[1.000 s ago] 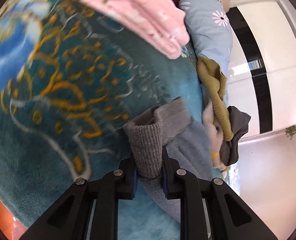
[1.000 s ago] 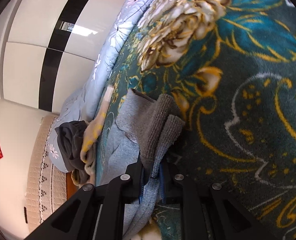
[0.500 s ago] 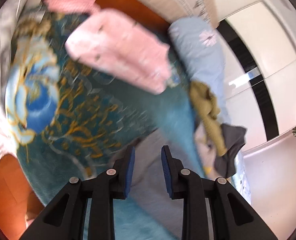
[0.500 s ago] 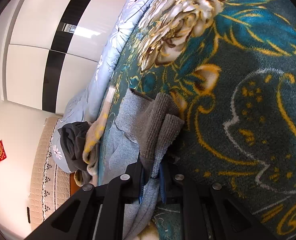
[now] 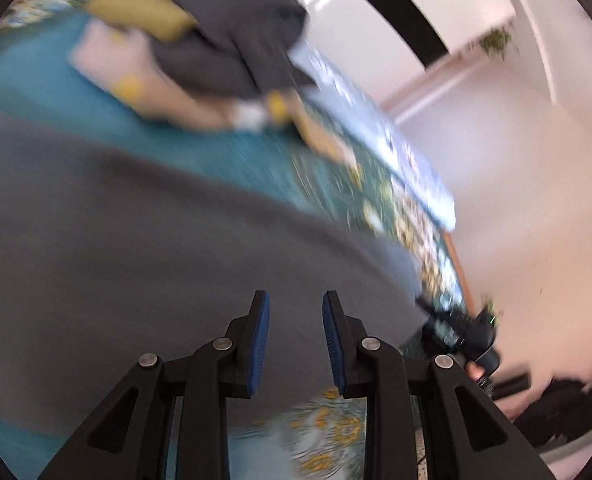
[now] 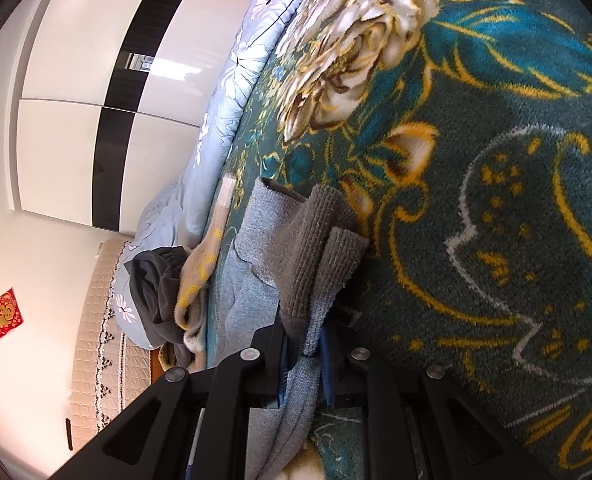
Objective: Fold clothes
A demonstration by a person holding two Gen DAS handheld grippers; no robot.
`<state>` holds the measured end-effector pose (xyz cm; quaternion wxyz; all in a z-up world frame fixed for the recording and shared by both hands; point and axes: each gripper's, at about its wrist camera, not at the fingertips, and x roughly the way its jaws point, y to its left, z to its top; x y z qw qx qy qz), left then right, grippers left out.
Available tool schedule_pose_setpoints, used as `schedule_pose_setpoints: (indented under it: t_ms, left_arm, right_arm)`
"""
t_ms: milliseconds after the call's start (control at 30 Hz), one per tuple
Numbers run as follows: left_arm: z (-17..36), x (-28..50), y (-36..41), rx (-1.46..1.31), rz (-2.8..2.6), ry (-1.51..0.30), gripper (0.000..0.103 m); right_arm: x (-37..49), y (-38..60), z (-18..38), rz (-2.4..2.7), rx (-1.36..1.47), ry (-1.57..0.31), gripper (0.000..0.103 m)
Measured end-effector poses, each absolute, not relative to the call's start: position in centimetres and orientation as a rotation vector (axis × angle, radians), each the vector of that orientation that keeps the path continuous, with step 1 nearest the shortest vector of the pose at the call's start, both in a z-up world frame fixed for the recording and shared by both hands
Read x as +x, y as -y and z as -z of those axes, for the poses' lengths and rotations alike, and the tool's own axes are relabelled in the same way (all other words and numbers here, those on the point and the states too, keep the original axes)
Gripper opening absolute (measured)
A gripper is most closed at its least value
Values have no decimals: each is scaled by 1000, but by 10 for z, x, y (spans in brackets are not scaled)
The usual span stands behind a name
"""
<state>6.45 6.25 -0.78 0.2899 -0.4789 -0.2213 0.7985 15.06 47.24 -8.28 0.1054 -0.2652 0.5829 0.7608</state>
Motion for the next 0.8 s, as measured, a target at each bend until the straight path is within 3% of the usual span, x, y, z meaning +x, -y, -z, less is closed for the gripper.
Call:
schedule_pose_setpoints:
  t_ms: [167, 267, 600, 800]
  left_arm:
    - [39, 94, -89, -1336, -2150, 484, 27]
    - [39, 97, -80, -1308, -2133, 508, 28]
    - [26, 100, -15, -1276, -2097, 708, 28]
    - [14, 113, 79, -1168, -2202, 943, 28]
  right_arm:
    - [148, -470, 79, -2255, -785, -1693, 16]
    - [147, -460, 55, -2333, -752, -1575, 16]
    - [107, -315, -85, -2816, -666, -726, 16]
    - [56, -193, -85, -3006, -839, -377, 16]
